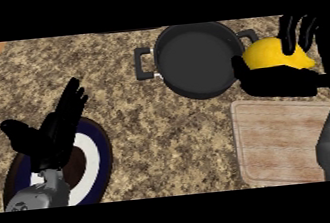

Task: Pick the lemon from the cutting board and place it in the pot

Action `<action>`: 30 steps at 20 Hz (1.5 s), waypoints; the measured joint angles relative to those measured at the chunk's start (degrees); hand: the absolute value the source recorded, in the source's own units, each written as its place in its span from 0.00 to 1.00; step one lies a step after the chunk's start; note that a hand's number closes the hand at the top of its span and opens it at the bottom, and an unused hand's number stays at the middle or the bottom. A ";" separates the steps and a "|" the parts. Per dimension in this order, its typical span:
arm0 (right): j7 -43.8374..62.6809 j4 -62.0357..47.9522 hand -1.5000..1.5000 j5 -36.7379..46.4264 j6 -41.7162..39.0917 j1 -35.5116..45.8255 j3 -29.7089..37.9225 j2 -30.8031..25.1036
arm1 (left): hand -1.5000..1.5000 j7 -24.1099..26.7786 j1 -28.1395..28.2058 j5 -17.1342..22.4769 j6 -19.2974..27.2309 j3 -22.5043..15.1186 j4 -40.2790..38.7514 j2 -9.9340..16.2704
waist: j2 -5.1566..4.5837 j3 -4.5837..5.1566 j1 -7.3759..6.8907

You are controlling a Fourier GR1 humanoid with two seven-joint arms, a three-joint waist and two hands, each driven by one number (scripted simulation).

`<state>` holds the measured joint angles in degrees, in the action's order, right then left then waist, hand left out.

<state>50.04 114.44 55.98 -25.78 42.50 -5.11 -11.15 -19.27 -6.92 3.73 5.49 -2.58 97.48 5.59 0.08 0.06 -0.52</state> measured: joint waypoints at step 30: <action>-10.86 -60.56 0.00 -5.31 26.66 19.86 15.30 9.54 | 0.50 0.21 -0.55 -0.74 -0.80 0.74 -0.54 -0.78 | -0.51 -0.06 -0.84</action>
<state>39.18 53.88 50.66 0.88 62.36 10.19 -1.61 -19.06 -7.47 2.99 4.69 -1.84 96.94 4.82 -0.43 0.00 -1.36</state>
